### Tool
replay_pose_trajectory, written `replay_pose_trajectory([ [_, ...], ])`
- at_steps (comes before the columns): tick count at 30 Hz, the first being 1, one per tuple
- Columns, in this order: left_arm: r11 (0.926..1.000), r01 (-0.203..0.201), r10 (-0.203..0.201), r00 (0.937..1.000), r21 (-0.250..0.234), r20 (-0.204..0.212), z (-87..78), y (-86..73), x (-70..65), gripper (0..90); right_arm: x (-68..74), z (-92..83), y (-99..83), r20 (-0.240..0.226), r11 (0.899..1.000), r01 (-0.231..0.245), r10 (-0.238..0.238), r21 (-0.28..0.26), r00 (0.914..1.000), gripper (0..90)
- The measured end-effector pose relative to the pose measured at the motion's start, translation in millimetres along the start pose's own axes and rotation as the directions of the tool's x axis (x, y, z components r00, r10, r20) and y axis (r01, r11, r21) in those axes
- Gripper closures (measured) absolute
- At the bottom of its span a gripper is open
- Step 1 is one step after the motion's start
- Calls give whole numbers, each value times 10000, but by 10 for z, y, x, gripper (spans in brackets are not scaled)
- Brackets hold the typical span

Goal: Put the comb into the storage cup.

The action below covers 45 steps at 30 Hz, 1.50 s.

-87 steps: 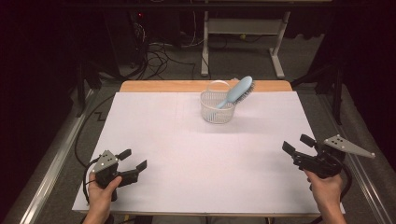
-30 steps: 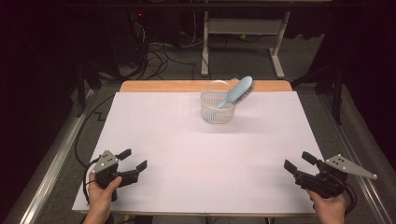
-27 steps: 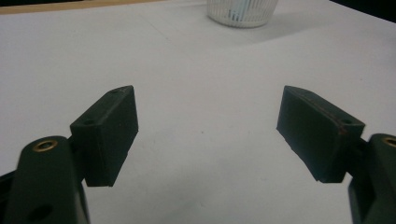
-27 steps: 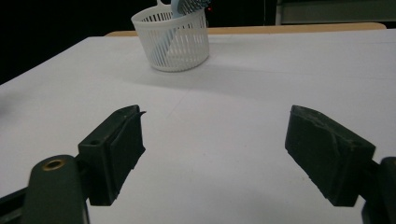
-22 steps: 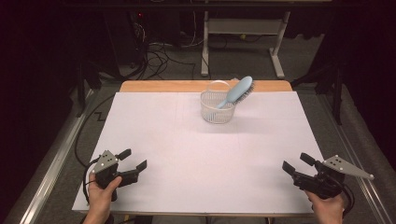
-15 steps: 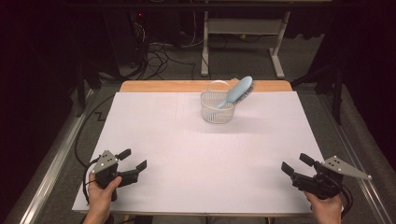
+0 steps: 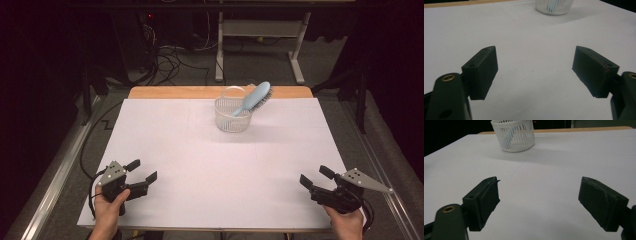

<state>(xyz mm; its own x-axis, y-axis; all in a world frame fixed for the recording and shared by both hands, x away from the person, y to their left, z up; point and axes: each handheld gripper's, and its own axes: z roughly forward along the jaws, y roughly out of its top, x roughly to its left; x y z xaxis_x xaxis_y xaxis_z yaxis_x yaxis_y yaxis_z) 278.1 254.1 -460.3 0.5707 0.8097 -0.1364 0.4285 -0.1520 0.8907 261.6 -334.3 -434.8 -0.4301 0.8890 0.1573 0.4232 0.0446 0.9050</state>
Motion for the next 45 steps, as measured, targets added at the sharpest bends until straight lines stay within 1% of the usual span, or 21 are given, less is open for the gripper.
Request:
replay_pose_trajectory([
  [8, 10000, 6, -6, 10000, -7, -12, 0, -1, 1, 215, -16, 39, -28, -69, 10000, -61, 61, 35, 10000, 170],
  [19, 10000, -1, 1, 10000, -17, -23, -2, 0, 2, 215, -26, 71, -60, 20, 9999, -139, 139, 102, 9999, 170],
  [39, 10000, -57, 57, 10000, -15, -48, -5, -1, 2, 215, -73, 98, -110, -66, 9997, -237, 237, -51, 9997, 172],
  [45, 10000, -59, 59, 10000, 1, -47, -3, -2, 1, 215, -97, 90, -132, -11, 9996, -277, 277, -68, 9996, 172],
])
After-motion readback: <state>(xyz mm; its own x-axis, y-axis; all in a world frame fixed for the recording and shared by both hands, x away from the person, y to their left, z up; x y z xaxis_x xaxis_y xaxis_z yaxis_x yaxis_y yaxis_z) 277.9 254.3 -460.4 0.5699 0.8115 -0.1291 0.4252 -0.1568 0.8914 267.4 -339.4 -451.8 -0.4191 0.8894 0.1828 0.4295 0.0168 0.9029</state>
